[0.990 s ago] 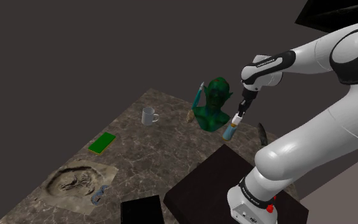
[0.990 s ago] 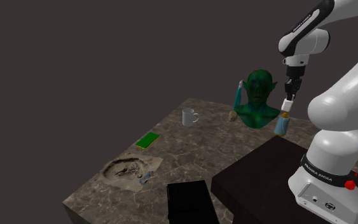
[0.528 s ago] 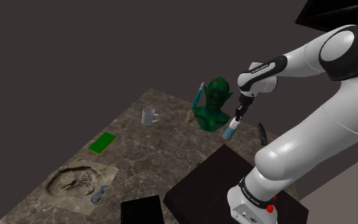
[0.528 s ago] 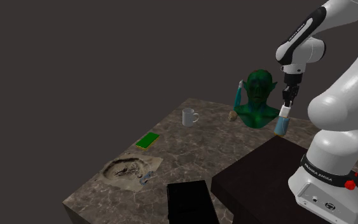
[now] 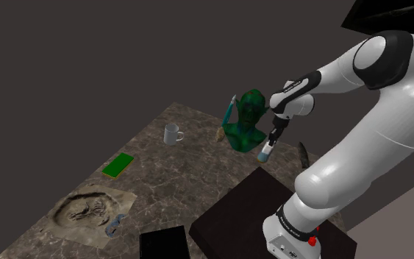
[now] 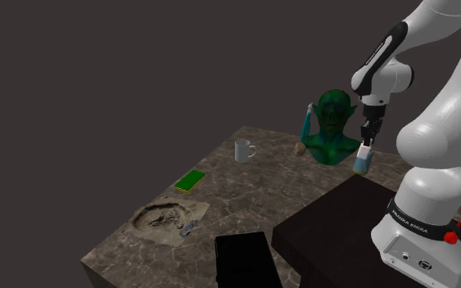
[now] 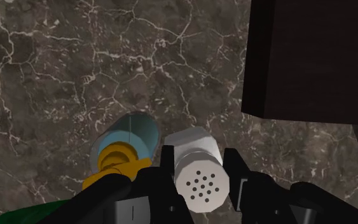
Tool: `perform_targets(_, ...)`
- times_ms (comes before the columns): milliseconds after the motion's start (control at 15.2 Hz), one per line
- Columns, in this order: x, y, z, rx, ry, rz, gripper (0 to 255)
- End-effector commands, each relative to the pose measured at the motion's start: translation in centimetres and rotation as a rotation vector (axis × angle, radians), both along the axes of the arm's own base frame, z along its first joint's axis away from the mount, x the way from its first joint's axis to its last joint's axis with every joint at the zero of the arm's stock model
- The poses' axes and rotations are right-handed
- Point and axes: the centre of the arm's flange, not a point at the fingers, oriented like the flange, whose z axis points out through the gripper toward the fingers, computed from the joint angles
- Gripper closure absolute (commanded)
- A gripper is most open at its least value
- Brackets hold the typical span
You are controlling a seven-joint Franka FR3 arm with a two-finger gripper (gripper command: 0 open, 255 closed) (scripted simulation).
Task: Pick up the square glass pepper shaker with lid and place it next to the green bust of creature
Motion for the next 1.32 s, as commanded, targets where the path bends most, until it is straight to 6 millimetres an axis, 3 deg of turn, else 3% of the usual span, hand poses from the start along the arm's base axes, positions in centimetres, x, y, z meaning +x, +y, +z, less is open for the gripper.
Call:
perform_targets(0, 0.0, 0.0, -1.0, 0.0, 0.0, 0.0, 255)
perform_targets(1254, 0.0, 0.0, -10.6, 0.0, 0.0, 0.0, 255)
